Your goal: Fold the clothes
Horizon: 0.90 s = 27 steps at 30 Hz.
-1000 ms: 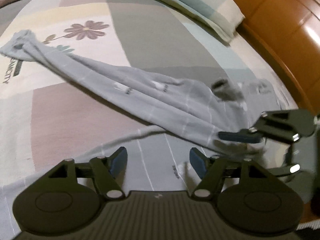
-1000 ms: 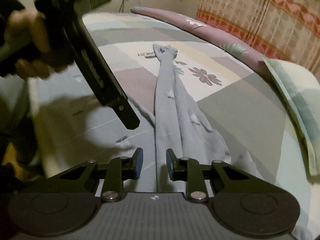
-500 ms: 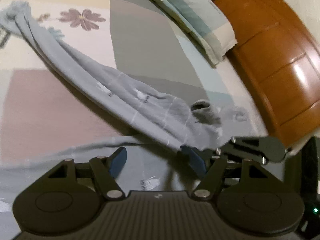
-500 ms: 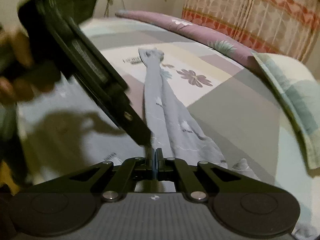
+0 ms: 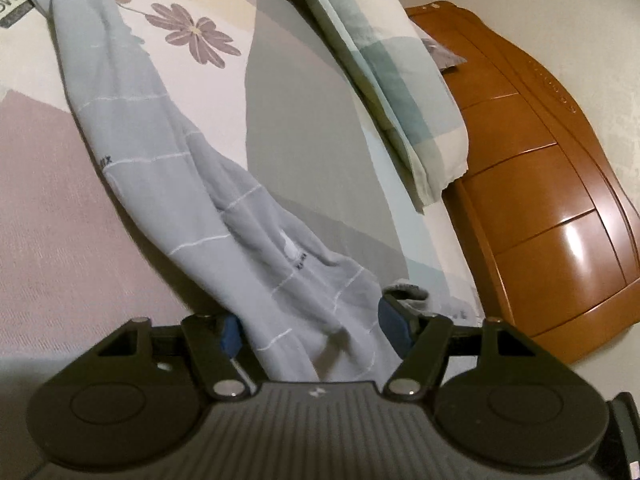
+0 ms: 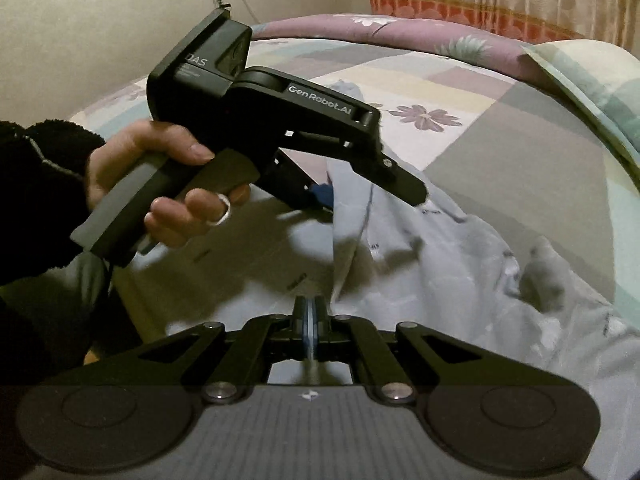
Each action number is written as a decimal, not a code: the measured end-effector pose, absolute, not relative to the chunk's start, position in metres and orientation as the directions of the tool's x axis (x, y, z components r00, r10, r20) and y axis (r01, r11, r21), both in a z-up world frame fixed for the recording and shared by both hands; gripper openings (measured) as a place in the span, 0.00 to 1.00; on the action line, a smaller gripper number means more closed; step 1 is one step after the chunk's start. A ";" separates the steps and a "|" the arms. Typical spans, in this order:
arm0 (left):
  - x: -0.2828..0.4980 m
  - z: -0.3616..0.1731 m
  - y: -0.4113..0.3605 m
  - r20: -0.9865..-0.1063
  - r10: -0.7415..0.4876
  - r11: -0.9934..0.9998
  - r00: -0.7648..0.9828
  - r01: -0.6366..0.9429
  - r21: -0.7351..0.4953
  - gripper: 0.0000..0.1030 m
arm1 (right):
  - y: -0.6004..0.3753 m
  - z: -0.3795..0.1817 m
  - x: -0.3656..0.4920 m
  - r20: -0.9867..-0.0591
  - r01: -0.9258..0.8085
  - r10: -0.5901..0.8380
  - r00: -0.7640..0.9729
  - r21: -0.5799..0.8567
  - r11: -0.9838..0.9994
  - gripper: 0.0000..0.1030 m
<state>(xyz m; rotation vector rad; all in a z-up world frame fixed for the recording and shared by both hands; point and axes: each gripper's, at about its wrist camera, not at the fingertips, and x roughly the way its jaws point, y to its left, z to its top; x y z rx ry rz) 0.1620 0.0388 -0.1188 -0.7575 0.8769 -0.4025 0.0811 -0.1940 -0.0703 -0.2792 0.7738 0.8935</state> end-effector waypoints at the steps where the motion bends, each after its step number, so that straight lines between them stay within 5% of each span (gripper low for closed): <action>1: 0.162 -0.119 0.039 -0.538 -0.598 0.676 0.594 0.014 -0.737 0.63 | -0.196 -0.069 0.078 -0.707 -0.780 0.587 0.396 0.078 0.620 0.05; 5: 0.162 -0.124 0.045 -0.533 -0.571 0.677 0.624 -0.009 -0.736 0.48 | -0.210 -0.062 0.070 -0.695 -0.754 0.575 0.432 0.071 0.653 0.08; 7: 0.161 -0.127 0.047 -0.559 -0.535 0.699 0.634 -0.039 -0.714 0.16 | -0.215 -0.060 0.066 -0.693 -0.740 0.563 0.451 0.062 0.669 0.09; 9: 0.159 -0.127 0.048 -0.590 -0.500 0.726 0.634 -0.065 -0.685 0.02 | -0.222 -0.060 0.059 -0.689 -0.719 0.555 0.466 0.070 0.691 0.09; 23: 0.081 -0.026 0.030 -0.502 -0.368 0.865 0.782 0.090 -0.494 0.01 | -0.286 -0.067 0.052 -0.743 -0.546 0.444 0.500 0.128 0.828 0.28; 27: 0.057 -0.025 0.024 -0.537 -0.338 0.890 0.773 0.076 -0.449 0.01 | -0.318 -0.066 0.051 -0.749 -0.439 0.418 0.514 0.189 0.878 0.28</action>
